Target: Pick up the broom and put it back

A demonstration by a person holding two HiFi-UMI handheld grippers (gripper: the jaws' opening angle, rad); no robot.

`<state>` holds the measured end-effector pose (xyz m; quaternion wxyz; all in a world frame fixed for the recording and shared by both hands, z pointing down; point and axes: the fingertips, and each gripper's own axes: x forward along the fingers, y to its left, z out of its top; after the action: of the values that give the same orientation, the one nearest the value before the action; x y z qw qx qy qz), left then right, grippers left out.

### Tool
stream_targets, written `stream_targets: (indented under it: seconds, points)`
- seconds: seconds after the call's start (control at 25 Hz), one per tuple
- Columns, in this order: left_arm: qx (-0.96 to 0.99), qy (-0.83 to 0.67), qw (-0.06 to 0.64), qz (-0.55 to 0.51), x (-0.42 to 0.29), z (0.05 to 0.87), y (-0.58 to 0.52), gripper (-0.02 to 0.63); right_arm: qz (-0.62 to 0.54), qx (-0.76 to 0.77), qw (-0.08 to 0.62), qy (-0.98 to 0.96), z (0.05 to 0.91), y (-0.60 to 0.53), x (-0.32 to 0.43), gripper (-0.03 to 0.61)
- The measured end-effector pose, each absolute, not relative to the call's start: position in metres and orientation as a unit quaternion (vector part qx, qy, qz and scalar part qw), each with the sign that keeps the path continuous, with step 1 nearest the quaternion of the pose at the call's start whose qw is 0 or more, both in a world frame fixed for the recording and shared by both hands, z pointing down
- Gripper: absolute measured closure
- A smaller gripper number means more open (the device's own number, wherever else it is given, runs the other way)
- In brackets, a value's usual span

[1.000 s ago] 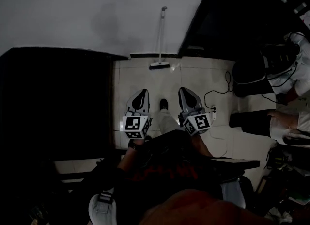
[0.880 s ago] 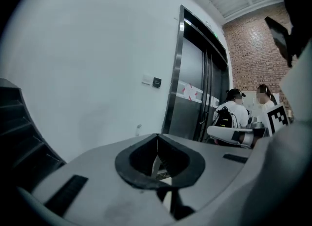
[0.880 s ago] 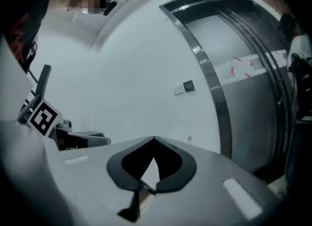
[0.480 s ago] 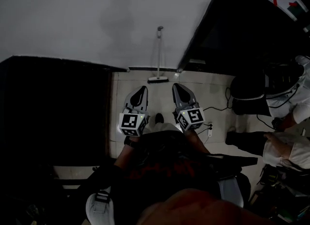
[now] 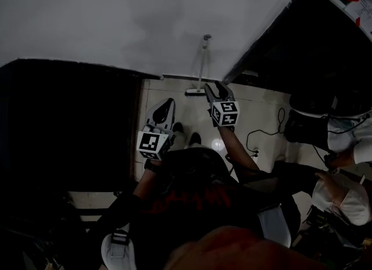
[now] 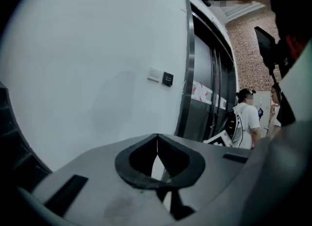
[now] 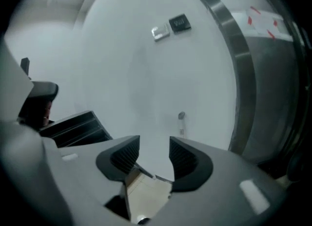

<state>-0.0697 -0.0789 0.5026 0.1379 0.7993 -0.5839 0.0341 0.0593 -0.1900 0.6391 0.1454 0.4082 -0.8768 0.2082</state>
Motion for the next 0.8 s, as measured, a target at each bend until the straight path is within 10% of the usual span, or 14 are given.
stream_targets:
  seconds: [0.8]
  points:
    - [0.766, -0.603, 0.199, 0.102, -0.146, 0.554, -0.090, 0.611, 0.223, 0.470, 0.341, -0.783, 0.857, -0.426, -0.003, 0.476]
